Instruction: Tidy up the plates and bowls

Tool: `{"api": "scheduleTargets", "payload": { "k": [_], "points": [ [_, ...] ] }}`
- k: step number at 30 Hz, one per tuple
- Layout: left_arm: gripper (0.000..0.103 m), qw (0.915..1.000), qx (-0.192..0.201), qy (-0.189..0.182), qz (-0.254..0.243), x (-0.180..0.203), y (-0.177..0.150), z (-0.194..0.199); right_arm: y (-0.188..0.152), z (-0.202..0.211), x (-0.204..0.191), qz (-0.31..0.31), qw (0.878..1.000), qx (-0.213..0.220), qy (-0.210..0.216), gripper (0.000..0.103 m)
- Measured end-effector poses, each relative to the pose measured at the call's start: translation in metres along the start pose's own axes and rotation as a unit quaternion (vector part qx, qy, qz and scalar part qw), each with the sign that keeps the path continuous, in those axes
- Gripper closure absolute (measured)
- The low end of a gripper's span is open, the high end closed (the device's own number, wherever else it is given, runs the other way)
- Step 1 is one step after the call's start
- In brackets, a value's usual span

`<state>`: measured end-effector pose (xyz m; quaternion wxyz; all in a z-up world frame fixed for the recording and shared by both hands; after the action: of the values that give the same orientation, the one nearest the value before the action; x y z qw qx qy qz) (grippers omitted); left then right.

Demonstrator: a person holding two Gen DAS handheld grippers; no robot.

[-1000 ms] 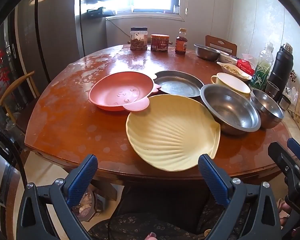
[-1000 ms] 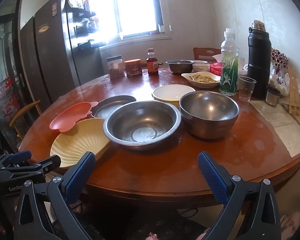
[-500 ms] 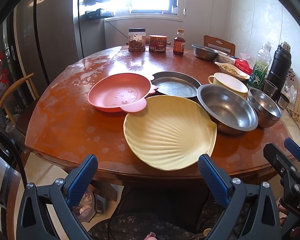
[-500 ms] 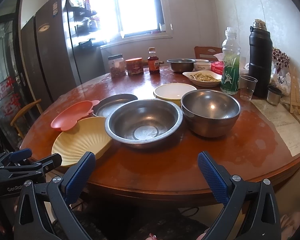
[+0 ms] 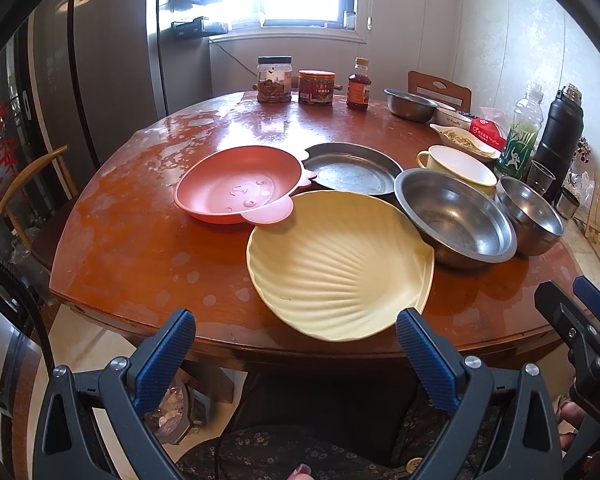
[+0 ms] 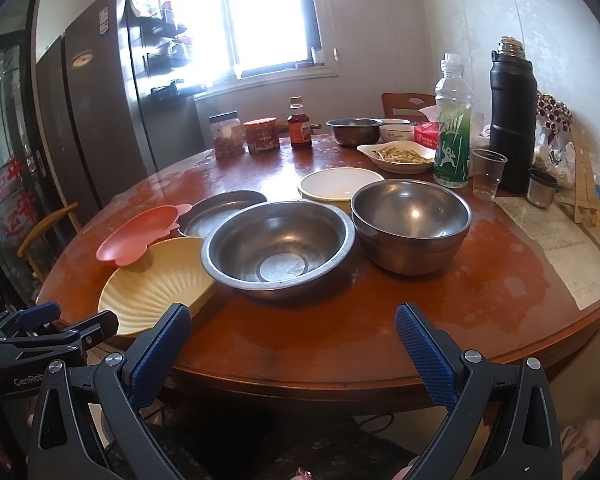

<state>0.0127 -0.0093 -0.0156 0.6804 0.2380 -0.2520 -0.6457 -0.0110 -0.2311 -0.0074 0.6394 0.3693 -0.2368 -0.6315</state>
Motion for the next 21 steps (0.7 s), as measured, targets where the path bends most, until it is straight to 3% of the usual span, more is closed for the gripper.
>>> {"api": "scheduleTargets", "payload": {
  "k": [21],
  "points": [
    [0.002, 0.9999, -0.002, 0.009, -0.005, 0.0026, -0.0001, -0.0043, 0.0012, 0.0046, 0.0017, -0.002, 1.0, 0.011, -0.001, 0.001]
  ]
}}
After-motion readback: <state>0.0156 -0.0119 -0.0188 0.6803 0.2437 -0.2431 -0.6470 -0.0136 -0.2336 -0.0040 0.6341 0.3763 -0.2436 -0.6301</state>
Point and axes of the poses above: each gripper's, at about its wrist camera, not at the fingertips, and z roughly against the way its jaws point, x to its right, y to its top, the point moved 3 cm from there along -z, roughly the way its jaws point, and after that the axes turned 4 degrees about -x, right-handed, at the moved point
